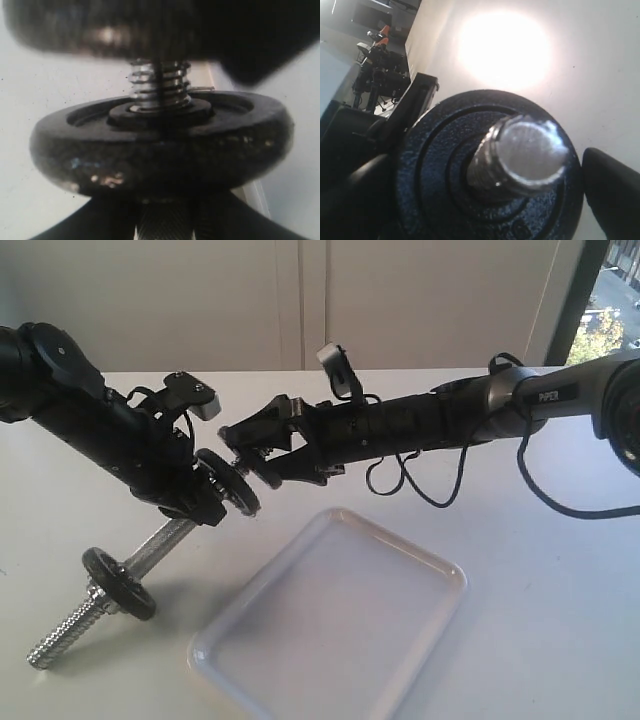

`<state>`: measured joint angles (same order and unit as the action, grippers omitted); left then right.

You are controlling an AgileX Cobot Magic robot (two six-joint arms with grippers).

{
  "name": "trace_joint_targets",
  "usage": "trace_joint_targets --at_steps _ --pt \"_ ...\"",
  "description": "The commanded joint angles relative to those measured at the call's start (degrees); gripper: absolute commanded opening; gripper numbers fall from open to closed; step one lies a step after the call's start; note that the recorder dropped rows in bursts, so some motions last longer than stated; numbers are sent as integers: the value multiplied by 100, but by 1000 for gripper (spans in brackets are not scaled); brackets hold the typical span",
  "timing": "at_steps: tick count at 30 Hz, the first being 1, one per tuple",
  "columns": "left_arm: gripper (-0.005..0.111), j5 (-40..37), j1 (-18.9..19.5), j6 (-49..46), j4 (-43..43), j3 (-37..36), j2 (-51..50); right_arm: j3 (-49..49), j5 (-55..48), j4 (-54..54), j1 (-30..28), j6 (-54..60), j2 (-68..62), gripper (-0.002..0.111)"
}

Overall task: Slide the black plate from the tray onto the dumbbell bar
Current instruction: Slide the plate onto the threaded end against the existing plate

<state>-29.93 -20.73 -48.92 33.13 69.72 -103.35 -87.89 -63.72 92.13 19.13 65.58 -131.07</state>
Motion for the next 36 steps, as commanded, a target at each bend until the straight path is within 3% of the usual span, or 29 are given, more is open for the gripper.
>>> trace_joint_targets --at_steps 1,11,14,18,22,36 --pt "0 -8 -67 -123 498 102 233 -70 -624 562 319 15 150 0" --pt "0 -24 -67 -123 498 102 233 -70 -624 526 614 15 150 5" --pt "0 -24 -67 -123 498 102 233 -70 -624 526 602 15 150 24" --pt "0 -24 -67 -123 498 102 233 -70 -624 526 592 15 150 67" --pt "0 -24 -67 -123 469 102 209 -70 -576 392 592 83 150 90" --pt "0 -24 -67 -123 450 102 197 -70 -337 229 366 0 150 92"
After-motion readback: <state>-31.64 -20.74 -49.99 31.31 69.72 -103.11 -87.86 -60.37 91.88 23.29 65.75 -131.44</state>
